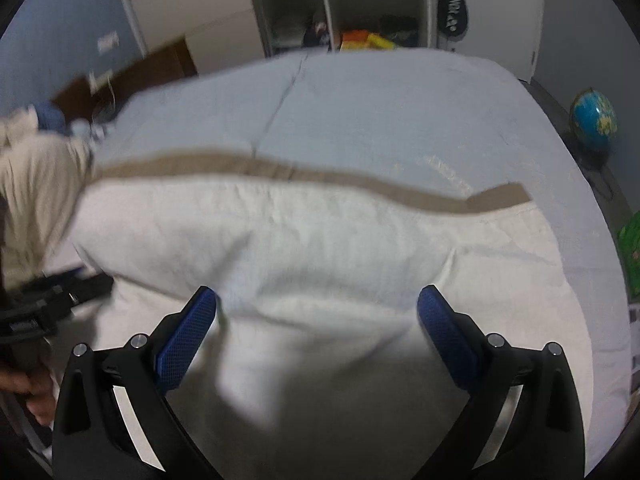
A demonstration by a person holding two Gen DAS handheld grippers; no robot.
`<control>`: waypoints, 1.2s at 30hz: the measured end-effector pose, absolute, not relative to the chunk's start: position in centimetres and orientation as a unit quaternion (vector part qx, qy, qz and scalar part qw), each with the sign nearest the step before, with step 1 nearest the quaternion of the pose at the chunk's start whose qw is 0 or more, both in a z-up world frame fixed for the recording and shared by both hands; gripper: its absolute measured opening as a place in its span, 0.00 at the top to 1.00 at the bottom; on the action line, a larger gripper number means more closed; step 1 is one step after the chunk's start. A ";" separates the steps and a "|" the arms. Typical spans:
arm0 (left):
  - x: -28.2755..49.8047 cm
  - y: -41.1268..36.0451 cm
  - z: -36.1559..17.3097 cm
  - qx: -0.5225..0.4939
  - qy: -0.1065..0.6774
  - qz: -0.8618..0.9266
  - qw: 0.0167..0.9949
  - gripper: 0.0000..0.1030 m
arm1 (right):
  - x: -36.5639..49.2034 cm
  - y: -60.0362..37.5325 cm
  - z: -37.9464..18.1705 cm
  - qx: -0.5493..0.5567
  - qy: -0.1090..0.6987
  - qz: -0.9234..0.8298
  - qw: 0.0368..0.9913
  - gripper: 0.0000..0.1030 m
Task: Fold large clothes
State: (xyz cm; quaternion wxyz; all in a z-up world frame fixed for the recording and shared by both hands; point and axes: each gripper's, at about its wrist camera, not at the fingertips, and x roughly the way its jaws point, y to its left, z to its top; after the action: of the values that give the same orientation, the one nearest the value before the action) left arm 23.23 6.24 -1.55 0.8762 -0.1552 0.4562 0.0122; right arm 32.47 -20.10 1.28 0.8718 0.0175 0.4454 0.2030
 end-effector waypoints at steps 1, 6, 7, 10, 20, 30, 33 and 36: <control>23.1 6.1 -1.1 -0.155 0.446 0.007 0.882 0.08 | 32.5 -20.5 1.7 0.031 0.438 0.199 0.876 0.06; 23.7 6.7 -1.1 -0.140 0.440 0.021 0.887 0.08 | 33.7 -21.4 0.7 0.044 0.450 0.157 0.878 0.06; 23.8 7.1 -1.6 -0.145 0.448 0.027 0.882 0.08 | 33.9 -21.4 0.3 0.045 0.456 0.157 0.875 0.06; 23.9 8.6 -2.6 -0.183 0.455 0.022 0.871 0.08 | 33.8 -21.5 0.6 0.042 0.453 0.154 0.877 0.06; 23.0 9.4 -0.1 -0.183 0.437 0.019 0.880 0.08 | 32.4 -23.8 2.6 0.061 0.431 0.129 0.891 0.06; 16.9 12.4 2.1 -0.236 0.423 0.030 0.874 0.09 | 27.1 -26.0 5.4 0.054 0.410 0.118 0.903 0.06; 14.7 12.4 2.6 -0.243 0.421 0.033 0.873 0.08 | 24.4 -26.7 5.9 0.059 0.409 0.116 0.903 0.06; 12.6 11.9 2.9 -0.241 0.423 0.031 0.873 0.08 | 21.9 -27.4 6.2 0.063 0.408 0.121 0.903 0.06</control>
State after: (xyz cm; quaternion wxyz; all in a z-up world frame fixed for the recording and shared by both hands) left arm 12.59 11.88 2.94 0.8729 -0.2409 0.4232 0.0314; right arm 21.87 -27.44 6.24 0.9027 0.0625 0.4081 0.1212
